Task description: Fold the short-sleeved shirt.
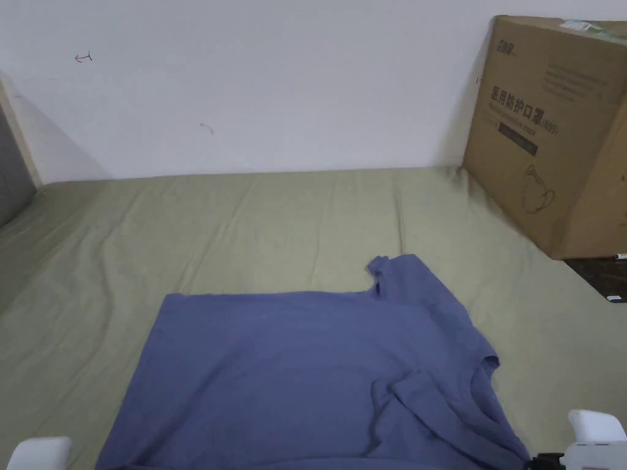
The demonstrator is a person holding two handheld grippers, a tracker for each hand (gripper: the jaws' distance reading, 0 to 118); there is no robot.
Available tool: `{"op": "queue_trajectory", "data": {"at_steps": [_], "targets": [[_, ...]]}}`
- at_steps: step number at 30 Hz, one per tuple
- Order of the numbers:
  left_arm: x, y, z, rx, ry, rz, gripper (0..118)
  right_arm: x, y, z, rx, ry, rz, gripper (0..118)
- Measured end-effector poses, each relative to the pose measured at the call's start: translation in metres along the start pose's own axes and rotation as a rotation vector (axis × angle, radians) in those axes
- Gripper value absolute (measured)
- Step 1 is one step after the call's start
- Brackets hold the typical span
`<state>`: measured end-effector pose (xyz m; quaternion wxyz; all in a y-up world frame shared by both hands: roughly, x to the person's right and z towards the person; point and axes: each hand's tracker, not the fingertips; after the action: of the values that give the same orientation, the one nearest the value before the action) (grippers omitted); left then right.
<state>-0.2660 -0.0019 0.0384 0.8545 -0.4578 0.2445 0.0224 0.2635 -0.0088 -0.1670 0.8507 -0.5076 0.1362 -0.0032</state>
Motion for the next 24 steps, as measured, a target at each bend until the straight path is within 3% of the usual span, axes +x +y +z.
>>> {"op": "queue_trajectory", "data": {"at_steps": [1,2,5,7,8,9,10,11,12,20,21,22,24], "targets": [[-0.001,-0.003,0.004,0.011,-0.01,0.005,81,-0.002,0.0,0.001,0.006,-0.043,0.027,57],[-0.003,-0.006,0.009,0.026,-0.028,0.01,93,-0.003,-0.002,0.004,0.021,-0.059,0.049,70],[-0.01,-0.011,0.024,0.042,-0.085,0.058,95,-0.007,-0.004,0.013,0.029,-0.054,0.058,70],[-0.016,-0.015,0.033,0.042,-0.12,0.096,92,-0.009,-0.006,0.02,0.036,0.001,0.049,70],[-0.018,-0.017,0.037,0.045,-0.151,0.117,85,-0.011,-0.007,0.021,0.036,0.019,0.046,69],[-0.019,-0.02,0.041,0.051,-0.167,0.124,67,-0.012,-0.008,0.023,0.039,0.025,0.048,64],[-0.022,-0.023,0.043,0.06,-0.178,0.125,27,-0.016,-0.01,0.026,0.056,0.032,0.058,41],[-0.022,-0.026,0.044,0.059,-0.181,0.123,0,-0.02,-0.012,0.027,0.067,0.031,0.075,12],[-0.021,-0.03,0.044,0.052,-0.175,0.124,0,-0.024,-0.013,0.026,0.072,0.023,0.082,0],[-0.029,-0.05,0.035,0.022,-0.169,0.149,0,-0.046,-0.023,0.025,0.074,0.041,0.098,0],[-0.031,-0.048,0.033,0.023,-0.162,0.155,3,-0.048,-0.022,0.024,0.07,0.042,0.099,0],[-0.042,-0.047,0.017,0.028,-0.14,0.167,23,-0.05,-0.022,0.024,0.067,0.038,0.101,0],[-0.048,-0.04,0.008,0.048,-0.144,0.2,74,-0.052,-0.021,0.023,0.057,0.034,0.115,0]]}}
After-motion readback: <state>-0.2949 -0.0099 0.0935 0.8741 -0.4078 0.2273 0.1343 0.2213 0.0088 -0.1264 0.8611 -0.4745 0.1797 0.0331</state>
